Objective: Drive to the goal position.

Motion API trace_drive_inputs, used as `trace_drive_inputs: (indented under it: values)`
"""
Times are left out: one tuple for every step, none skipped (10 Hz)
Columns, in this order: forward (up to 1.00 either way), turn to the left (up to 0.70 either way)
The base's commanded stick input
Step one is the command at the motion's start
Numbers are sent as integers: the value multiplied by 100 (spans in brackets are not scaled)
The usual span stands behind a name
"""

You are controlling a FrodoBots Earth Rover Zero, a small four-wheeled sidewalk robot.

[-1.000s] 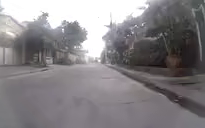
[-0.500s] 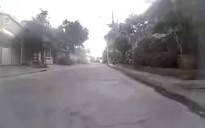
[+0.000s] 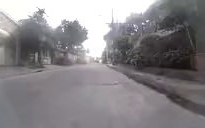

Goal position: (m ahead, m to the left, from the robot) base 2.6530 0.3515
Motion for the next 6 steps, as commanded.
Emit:
trace_drive_inputs:
  values:
    - [100, 0]
    - [100, 0]
    - [100, 0]
    - [100, 0]
    - [100, 0]
    - [100, 0]
